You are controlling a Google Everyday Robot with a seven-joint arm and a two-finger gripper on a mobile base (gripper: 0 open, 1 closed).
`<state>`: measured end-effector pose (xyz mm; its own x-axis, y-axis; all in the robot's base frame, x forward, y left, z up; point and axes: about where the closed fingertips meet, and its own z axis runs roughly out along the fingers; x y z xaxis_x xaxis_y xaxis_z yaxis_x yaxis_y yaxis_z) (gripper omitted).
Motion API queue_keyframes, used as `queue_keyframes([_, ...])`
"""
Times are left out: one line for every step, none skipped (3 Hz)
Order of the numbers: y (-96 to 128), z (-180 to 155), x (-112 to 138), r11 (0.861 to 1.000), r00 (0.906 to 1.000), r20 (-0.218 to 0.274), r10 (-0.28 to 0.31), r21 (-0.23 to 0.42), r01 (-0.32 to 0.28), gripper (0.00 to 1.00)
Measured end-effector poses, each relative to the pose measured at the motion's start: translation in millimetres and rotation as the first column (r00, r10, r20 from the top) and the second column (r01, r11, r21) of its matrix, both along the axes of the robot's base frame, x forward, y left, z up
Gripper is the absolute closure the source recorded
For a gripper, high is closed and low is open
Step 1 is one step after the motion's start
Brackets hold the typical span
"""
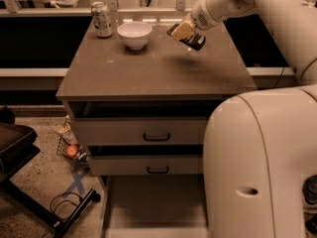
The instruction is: Pick rxbar chocolate from bottom drawer and place on counter
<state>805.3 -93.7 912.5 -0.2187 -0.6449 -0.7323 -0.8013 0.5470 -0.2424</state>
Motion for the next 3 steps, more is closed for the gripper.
queue_keyframes([3.2, 1.1, 2.7, 1.0, 1.0, 0.004, 0.004, 0.002, -0.004, 0.82])
queue_keyframes([7.0, -3.3, 3.2, 1.0, 1.0, -0.003, 0.009, 0.002, -0.009, 0.51])
queue_keyframes([10.2, -6.8, 3.9, 1.0, 0.9999, -0.008, 0.013, 0.002, -0.013, 0.2])
